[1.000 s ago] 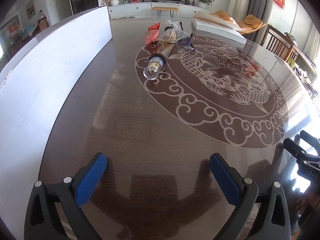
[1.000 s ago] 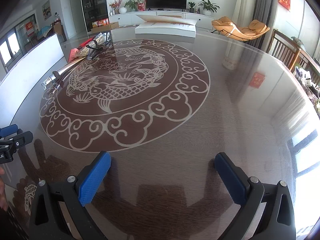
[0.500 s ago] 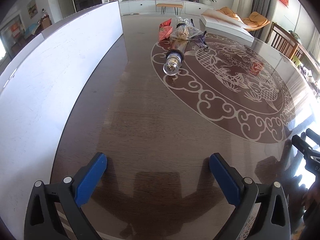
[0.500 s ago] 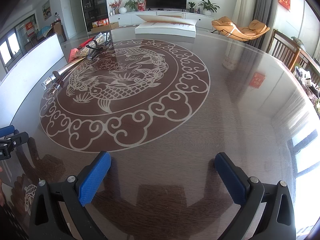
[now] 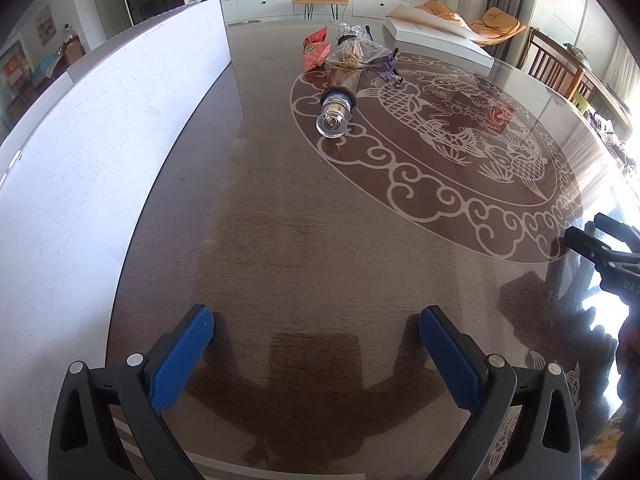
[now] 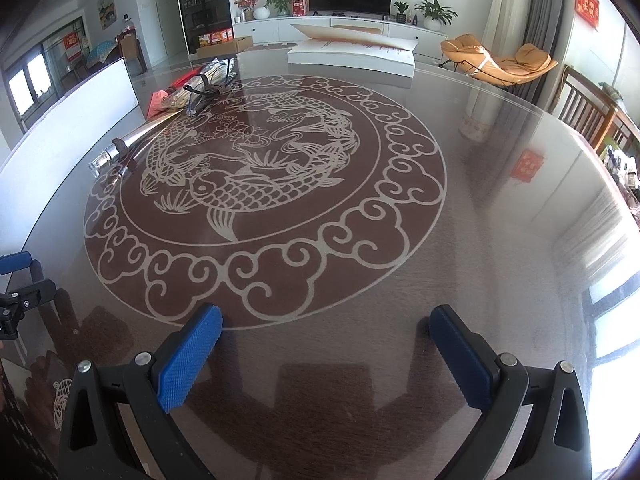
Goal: Organize objects
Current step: 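Grasp the clear eyeglasses with brown cord with the right gripper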
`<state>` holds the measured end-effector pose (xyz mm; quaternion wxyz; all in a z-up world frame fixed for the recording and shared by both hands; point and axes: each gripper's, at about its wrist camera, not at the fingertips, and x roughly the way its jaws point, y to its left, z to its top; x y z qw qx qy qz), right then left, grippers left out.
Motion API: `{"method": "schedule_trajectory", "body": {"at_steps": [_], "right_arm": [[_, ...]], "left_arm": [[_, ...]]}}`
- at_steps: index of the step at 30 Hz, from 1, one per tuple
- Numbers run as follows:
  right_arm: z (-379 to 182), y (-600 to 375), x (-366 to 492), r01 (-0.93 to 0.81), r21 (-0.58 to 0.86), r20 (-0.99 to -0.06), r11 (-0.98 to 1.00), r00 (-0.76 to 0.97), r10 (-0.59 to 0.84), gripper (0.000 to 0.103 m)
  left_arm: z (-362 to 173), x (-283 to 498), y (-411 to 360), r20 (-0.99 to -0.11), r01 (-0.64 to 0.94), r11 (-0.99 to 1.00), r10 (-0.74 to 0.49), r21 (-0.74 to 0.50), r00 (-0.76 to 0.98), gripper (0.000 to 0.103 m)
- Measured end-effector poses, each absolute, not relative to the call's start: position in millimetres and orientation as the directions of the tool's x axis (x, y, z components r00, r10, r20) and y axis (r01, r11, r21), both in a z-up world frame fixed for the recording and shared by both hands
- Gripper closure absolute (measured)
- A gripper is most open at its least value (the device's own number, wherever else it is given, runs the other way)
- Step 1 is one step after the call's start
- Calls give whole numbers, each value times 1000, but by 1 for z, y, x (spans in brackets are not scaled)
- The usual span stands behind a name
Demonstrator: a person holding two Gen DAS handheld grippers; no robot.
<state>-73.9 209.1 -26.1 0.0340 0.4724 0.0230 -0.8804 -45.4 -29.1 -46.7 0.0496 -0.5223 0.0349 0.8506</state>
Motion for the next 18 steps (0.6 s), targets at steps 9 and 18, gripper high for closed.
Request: {"method": "schedule_trajectory", "body": {"at_steps": [9,18], "right_arm": [[-6,122,-181,276,37,-806,-960,-560,-192,1],[-13,46,-271,322,-96,-834,-942,-542,-101,28]], "left_arm": [[-47,-46,-29,-891,-122,-993,52,4,-452,0],[-47,-47,-29,-890,-125,-992,53,4,-453,0]]}}
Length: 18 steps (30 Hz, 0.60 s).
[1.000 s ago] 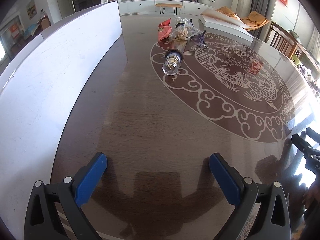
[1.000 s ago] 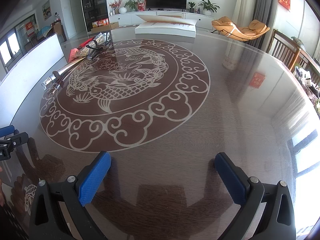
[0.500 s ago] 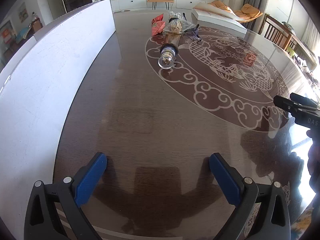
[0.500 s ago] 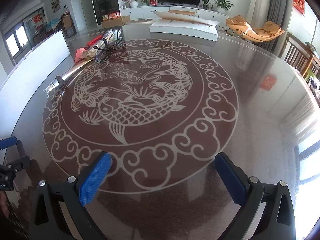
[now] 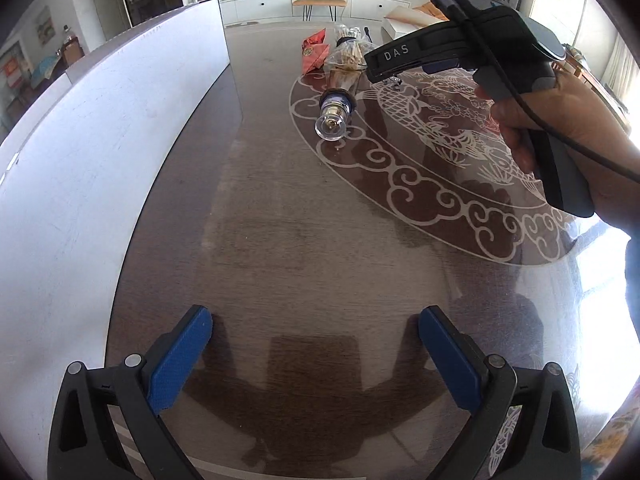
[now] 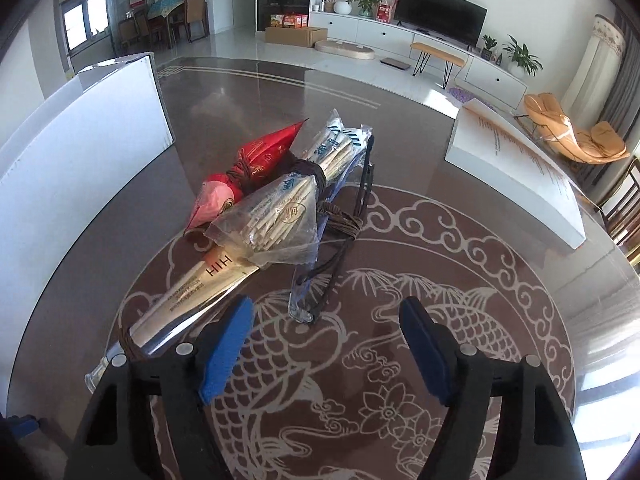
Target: Organize objects
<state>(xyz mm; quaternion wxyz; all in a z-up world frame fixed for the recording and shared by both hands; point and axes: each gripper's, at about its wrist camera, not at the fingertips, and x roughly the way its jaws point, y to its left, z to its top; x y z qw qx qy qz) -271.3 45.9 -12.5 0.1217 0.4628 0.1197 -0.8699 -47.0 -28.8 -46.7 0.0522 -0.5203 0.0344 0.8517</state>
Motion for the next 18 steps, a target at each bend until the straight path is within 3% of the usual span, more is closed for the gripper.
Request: {"method": "schedule_trajectory", "body": {"at_steps": [3,5,6,18], "right_arm": [[-14,45,-281,316,-67,-835,-946,-537,-120,46],[-15,49,-283,315,-21,-836,-949,-525,-156,75],[-15,52,-282,311,-11,-834,-950,-528,-163,77],[-13,122,-185,306,25,-827,-952,-529,-192,78]], "left_arm": [[-46,-47,-28,-890,-127,-992,55,4,-453,0],[-46,-48,-28,-889,-127,-992,54,4,-454,0],[-46,-48,-28,-889,-126,-992,54,4,-455,0],[-46,-48,-30,-886,-122,-992,52,5,-461,0]]}}
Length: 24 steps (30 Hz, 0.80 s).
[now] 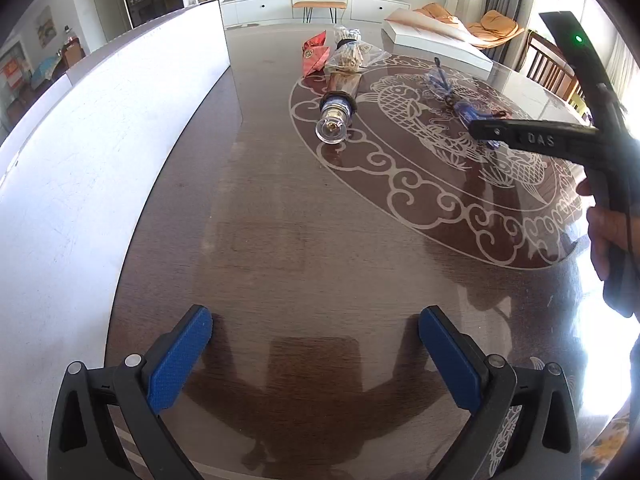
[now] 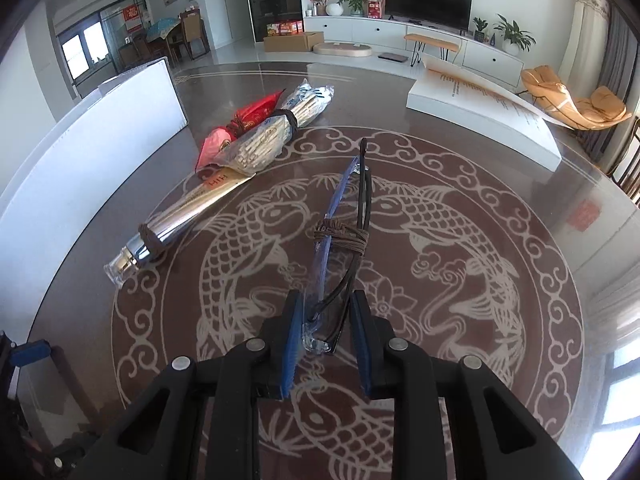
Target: Organize objects
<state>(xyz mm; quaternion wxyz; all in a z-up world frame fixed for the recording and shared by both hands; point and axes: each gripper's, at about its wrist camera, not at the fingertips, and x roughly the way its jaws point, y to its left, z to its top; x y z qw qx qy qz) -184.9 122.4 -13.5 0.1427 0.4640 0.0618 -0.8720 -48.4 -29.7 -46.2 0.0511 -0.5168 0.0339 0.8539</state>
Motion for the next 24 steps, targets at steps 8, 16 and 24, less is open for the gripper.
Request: {"method": "schedule_trajectory", "body": {"at_steps": [8,16,24], "right_arm": [[-17,175,-68,275,-47,-789,-960,-600,-133,66],[-21,187,-67,205,2,-803,-979,-583,-123,19],[-26,172,-76,204,-8,-814,-979,-570,-112,0]], "left_arm": [[-45,-50,-29,-881,-112,-994,49,5,-470,0],[-45,-48,-29,-881,-112,-994,49,5,-470,0],[-46,-52,-28,-874,-104,-995,46,5,-484,0]]}}
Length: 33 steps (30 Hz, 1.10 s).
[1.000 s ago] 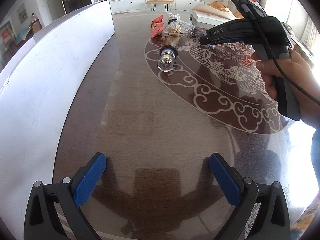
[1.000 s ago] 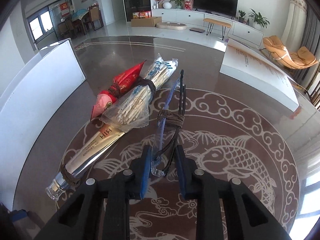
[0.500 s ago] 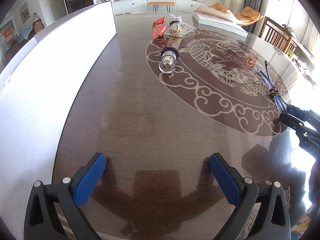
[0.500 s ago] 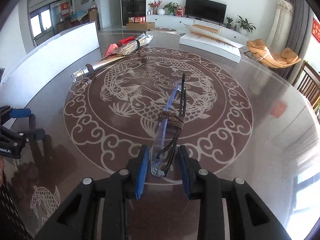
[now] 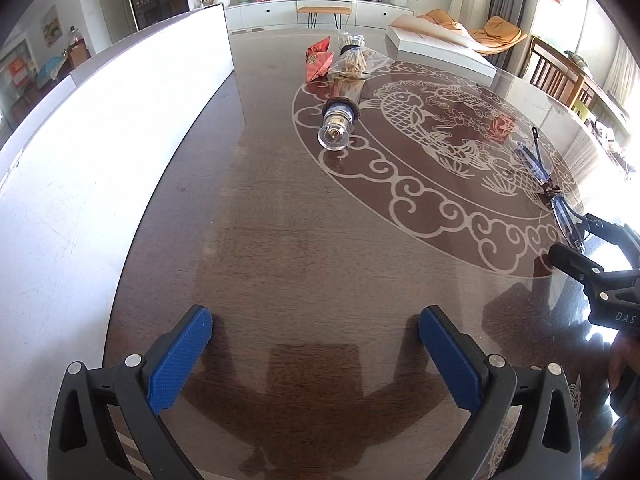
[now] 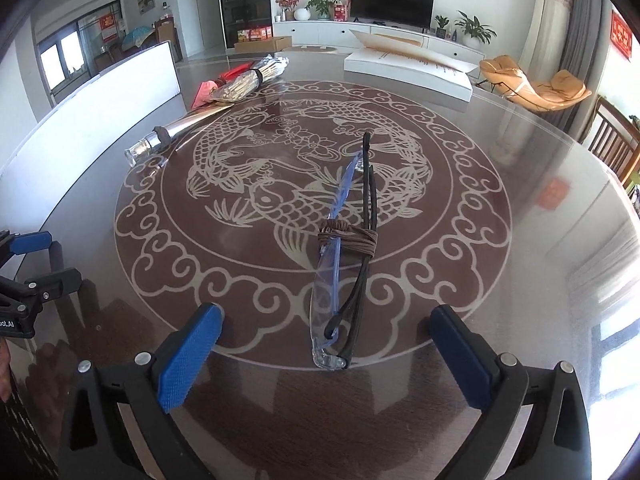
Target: Organize objects
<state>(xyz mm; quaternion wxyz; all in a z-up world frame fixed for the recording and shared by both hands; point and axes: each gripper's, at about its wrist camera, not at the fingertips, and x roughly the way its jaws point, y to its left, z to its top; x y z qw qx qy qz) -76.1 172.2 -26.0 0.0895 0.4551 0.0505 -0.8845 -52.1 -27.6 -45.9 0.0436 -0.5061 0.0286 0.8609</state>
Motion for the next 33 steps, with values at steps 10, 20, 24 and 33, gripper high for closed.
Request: {"method": "schedule_trajectory", "body": {"at_steps": [10,20,24,33], "right_arm": [[-27,172,-76,204,-8,-813,-979,-571,-113,0],[-27,172,-76,204,-8,-813,-979,-571,-113,0],[-26,172,-76,204,-8,-813,-979,-571,-112,0],[-26,172,-76,204,-8,-813,-979,-571,-112,0]], "left_arm": [[-47,-53,-27,-864,-92,-996,42,5,-502,0],[-47,-52,-27,-864,-91,-996,43,4,-502,0],[-47,-52,-27,-863,-76,-997,36,3,-505,0],[-47,-51,-27,-858,-65,-998,30,3,-512,0]]}}
